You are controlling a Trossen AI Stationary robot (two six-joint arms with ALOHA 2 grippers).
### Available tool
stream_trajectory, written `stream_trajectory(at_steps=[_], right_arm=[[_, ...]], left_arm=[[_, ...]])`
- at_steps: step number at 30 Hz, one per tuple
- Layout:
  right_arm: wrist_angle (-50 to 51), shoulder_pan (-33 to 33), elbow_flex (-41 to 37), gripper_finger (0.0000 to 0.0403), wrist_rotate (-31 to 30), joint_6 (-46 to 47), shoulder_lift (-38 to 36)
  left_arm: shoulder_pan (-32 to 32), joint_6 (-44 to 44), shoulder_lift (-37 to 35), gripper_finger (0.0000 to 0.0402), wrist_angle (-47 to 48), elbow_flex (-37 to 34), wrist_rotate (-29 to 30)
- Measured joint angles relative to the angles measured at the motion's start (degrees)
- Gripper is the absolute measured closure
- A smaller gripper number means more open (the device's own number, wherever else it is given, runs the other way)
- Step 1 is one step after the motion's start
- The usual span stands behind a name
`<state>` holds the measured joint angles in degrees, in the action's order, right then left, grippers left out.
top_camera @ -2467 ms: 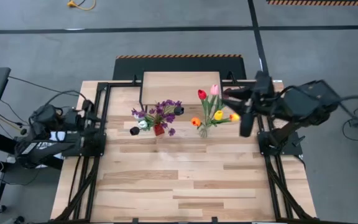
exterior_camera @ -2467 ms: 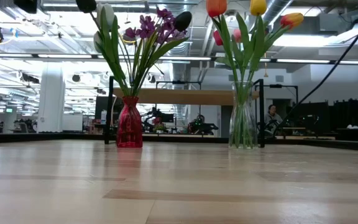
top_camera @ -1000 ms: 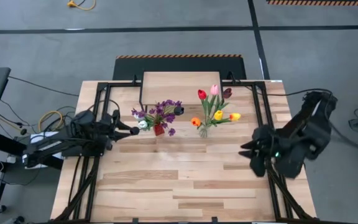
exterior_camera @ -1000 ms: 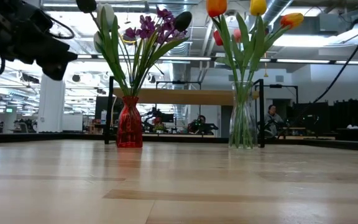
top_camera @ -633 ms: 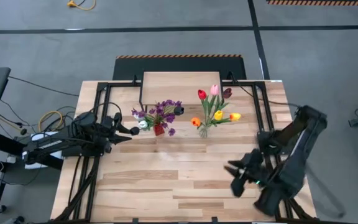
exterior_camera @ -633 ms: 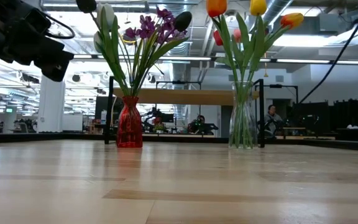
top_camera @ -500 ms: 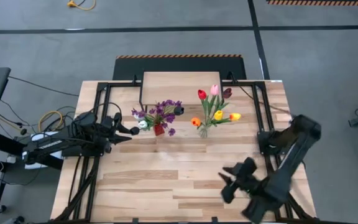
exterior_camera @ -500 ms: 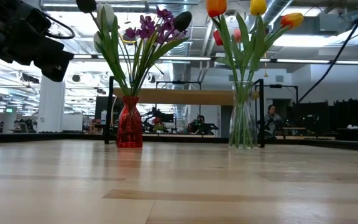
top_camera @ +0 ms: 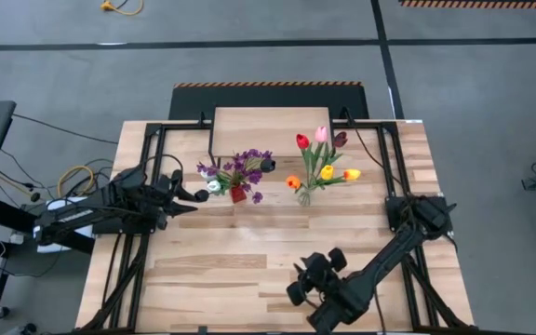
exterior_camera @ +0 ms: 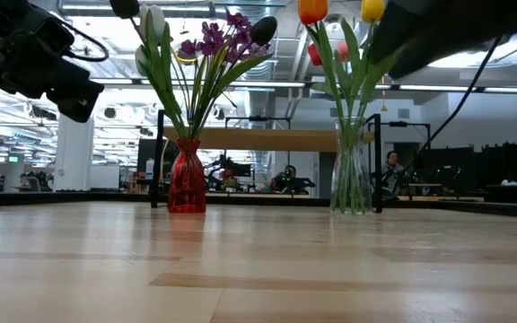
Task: Pick and place flowers into a vace then onto a shelf
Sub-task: Put the transparent vase with flowers on the shelf
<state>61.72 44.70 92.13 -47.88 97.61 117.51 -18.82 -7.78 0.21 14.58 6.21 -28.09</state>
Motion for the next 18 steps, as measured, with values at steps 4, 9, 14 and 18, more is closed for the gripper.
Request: stream_trajectory(at_steps=[4,9,14,18], right_arm=[[-0.73,-0.67,0.3,0.0285,-3.67,-2.61,-0.04],[-0.97,-2.46,-0.54,0.0285,-4.17,-1.39,-0.04],[-0.83,-2.83,-3.29,0.0277,-6.32,2.75,-0.04],[-5.73,-3.02,-6.69,0.0264,-6.18,6.83,-0.04]], left_arm=[[1.29,0.32,0.1,0.0282,-8.03,-2.15,0.44],[2.92,1.18,0.1,0.0282,-13.07,-3.43,0.66],[4.27,0.16,0.13,0.0282,-13.03,-3.44,0.34],[5.01,-1.39,0.14,0.0282,-13.01,-3.47,0.32]])
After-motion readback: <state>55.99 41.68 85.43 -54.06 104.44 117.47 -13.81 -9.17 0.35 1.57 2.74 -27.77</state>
